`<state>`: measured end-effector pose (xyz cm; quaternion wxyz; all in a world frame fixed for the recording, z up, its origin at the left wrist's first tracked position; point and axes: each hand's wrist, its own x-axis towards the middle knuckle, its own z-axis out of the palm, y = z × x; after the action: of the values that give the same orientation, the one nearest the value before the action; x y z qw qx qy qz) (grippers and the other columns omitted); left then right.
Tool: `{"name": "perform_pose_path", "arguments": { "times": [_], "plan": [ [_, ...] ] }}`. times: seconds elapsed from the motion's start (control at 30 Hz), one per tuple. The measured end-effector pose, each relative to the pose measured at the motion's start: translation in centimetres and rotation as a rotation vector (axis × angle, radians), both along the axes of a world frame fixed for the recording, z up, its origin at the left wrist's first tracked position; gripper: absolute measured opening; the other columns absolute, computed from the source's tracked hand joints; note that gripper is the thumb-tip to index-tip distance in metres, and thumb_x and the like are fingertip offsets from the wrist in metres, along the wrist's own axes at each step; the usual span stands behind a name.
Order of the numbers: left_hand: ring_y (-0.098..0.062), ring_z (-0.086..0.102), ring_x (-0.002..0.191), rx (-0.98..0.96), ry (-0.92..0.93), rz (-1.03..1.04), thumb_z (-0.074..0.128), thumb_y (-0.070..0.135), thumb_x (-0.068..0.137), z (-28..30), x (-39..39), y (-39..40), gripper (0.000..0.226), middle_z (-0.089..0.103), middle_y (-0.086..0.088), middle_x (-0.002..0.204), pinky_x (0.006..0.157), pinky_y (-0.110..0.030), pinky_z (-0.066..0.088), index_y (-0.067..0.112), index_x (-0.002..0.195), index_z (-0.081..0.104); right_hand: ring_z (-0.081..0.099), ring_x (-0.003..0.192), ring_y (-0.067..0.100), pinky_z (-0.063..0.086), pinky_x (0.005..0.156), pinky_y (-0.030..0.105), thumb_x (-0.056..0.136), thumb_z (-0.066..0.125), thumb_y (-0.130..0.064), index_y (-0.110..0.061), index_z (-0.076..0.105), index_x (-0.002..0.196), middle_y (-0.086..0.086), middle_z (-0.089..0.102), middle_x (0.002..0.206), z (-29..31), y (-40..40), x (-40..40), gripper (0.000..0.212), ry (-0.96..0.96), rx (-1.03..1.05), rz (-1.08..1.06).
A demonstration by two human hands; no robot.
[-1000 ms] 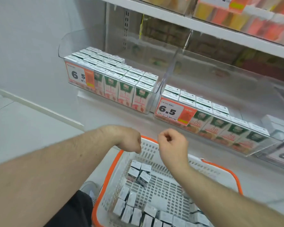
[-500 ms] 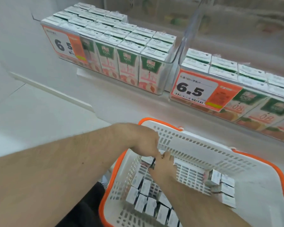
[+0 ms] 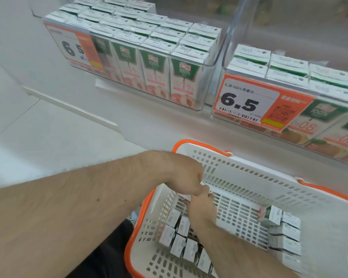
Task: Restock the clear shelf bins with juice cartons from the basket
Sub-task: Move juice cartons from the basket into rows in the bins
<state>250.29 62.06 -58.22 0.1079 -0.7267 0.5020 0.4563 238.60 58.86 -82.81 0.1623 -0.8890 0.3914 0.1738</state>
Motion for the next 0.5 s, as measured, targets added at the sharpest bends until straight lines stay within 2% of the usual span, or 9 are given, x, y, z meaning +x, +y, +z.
{"name": "perform_pose_path", "arguments": {
  "times": [0.07,0.13,0.2,0.23,0.33,0.4,0.5],
  "plan": [
    [-0.018,0.051,0.081,0.002,-0.008,-0.001,0.047,0.032,0.097,-0.1,0.3,0.1,0.019,0.056,-0.002,0.100,0.066,-0.024,0.038,0.017,0.105,0.055,0.046,0.110,0.027,0.058,0.080,0.037,0.097,0.057,-0.020,-0.018,0.039,0.140,0.011,0.025,0.134,0.0,-0.7,-0.2,0.047,-0.019,0.017,0.013],
    [-0.021,0.048,0.085,0.001,-0.028,0.006,0.048,0.032,0.096,0.1,0.8,0.4,0.012,0.052,-0.003,0.099,0.072,-0.027,0.040,0.021,0.101,0.050,0.051,0.107,0.025,0.056,0.080,0.035,0.096,0.061,-0.032,-0.018,0.045,0.138,0.008,0.026,0.136,1.0,-1.8,-0.9,0.047,-0.058,0.060,0.029],
    [-0.021,0.049,0.087,-0.015,-0.049,0.014,0.050,0.031,0.095,0.6,1.2,0.6,0.011,0.053,-0.002,0.100,0.078,-0.030,0.041,0.022,0.101,0.050,0.055,0.105,0.023,0.052,0.080,0.033,0.092,0.060,-0.050,-0.018,0.051,0.132,0.005,0.042,0.133,3.3,-3.2,-1.7,0.051,-0.090,0.128,0.036],
    [-0.020,0.050,0.087,-0.030,-0.053,0.013,0.051,0.032,0.095,1.0,1.3,0.7,0.012,0.054,-0.001,0.102,0.079,-0.031,0.042,0.021,0.102,0.051,0.056,0.099,0.021,0.050,0.078,0.031,0.091,0.061,-0.051,-0.018,0.054,0.128,0.004,0.052,0.127,4.8,-3.9,-2.2,0.050,-0.110,0.171,0.030],
    [-0.020,0.058,0.108,-0.066,-0.076,0.012,0.053,0.033,0.096,2.2,0.9,1.0,0.035,0.059,0.001,0.125,0.091,-0.032,0.045,0.016,0.127,0.055,0.057,0.088,0.016,0.042,0.071,0.028,0.089,0.068,-0.045,-0.019,0.059,0.122,0.000,0.064,0.110,10.1,-5.8,-3.7,0.044,-0.214,0.274,-0.012],
    [-0.020,0.055,0.119,-0.113,-0.082,0.023,0.056,0.035,0.095,2.7,0.4,1.1,0.051,0.053,0.000,0.138,0.094,-0.030,0.044,0.016,0.141,0.044,0.054,0.081,0.013,0.041,0.066,0.024,0.086,0.072,-0.043,-0.021,0.060,0.115,-0.004,0.060,0.101,13.9,-6.6,-4.6,0.038,-0.287,0.335,-0.026],
    [-0.020,0.050,0.125,-0.199,-0.016,0.081,0.065,0.042,0.090,2.8,-0.6,1.3,0.072,0.045,0.002,0.145,0.101,-0.033,0.044,0.020,0.149,0.030,0.047,0.063,0.005,0.038,0.051,0.015,0.084,0.076,-0.036,-0.029,0.057,0.094,-0.012,0.051,0.089,19.6,-6.8,-5.6,0.022,-0.364,0.421,-0.027]
  ]
}}
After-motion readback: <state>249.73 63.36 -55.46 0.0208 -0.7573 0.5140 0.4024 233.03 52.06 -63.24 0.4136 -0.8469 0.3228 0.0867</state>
